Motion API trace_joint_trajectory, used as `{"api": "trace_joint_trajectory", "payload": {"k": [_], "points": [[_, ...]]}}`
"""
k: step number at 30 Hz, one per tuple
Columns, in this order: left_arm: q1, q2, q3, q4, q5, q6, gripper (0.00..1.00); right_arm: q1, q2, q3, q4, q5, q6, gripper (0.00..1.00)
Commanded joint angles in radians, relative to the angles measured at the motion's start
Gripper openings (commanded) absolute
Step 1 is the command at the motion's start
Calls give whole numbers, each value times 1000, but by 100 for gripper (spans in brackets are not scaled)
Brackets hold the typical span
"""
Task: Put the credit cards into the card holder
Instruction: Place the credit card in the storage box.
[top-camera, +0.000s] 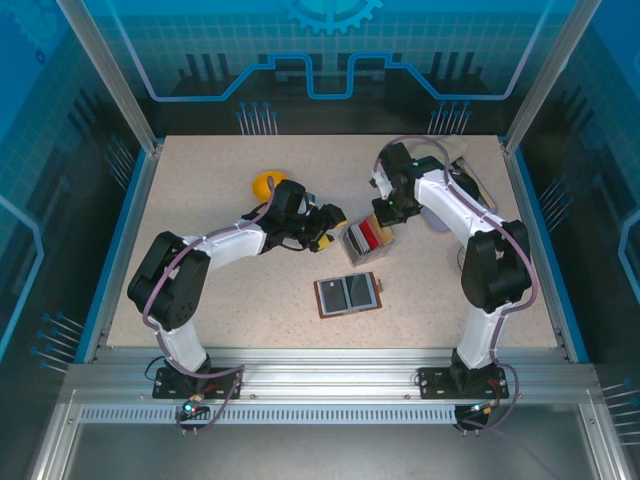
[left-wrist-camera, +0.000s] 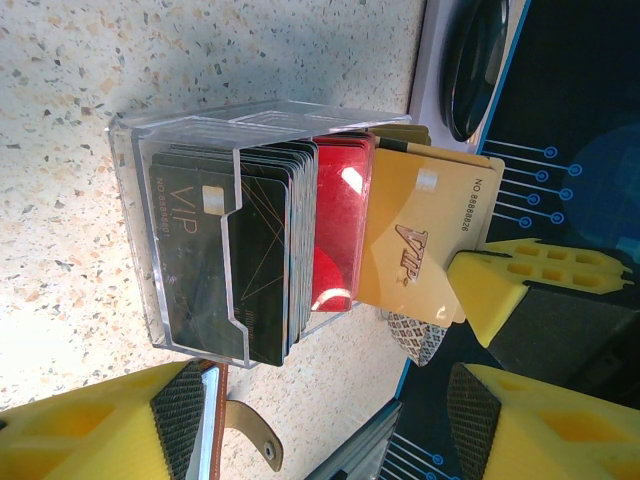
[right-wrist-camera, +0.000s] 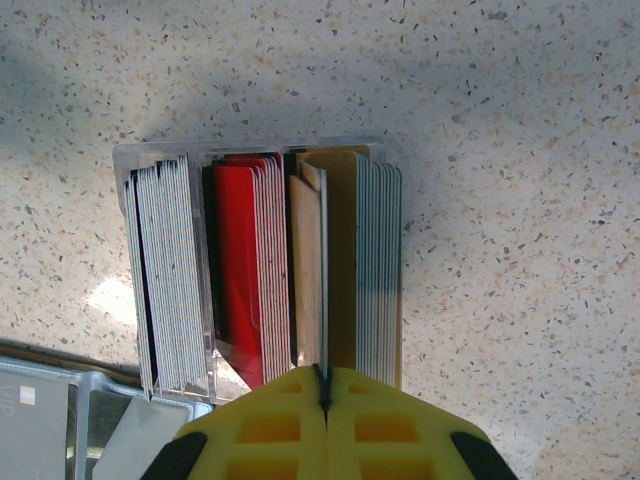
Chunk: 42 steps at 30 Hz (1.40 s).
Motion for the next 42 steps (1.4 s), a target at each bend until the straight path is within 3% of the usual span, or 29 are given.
{"api": "trace_joint_trajectory", "payload": {"k": [1, 12, 23, 28, 42], "points": [[3, -4, 37, -22, 32, 10, 69, -15, 15, 68, -48, -39, -20, 0], [3, 11, 45, -17, 35, 9, 69, 5, 51, 31, -40, 80, -52, 0], [3, 12, 47, -22, 34, 11, 69, 15, 44, -20, -6, 89, -44, 0], [3, 10, 47, -25, 34, 11, 69, 10, -5, -14, -6, 35, -44, 0], [3, 13, 41, -16, 36, 9, 69, 25, 33, -31, -29, 110, -74, 0]]}}
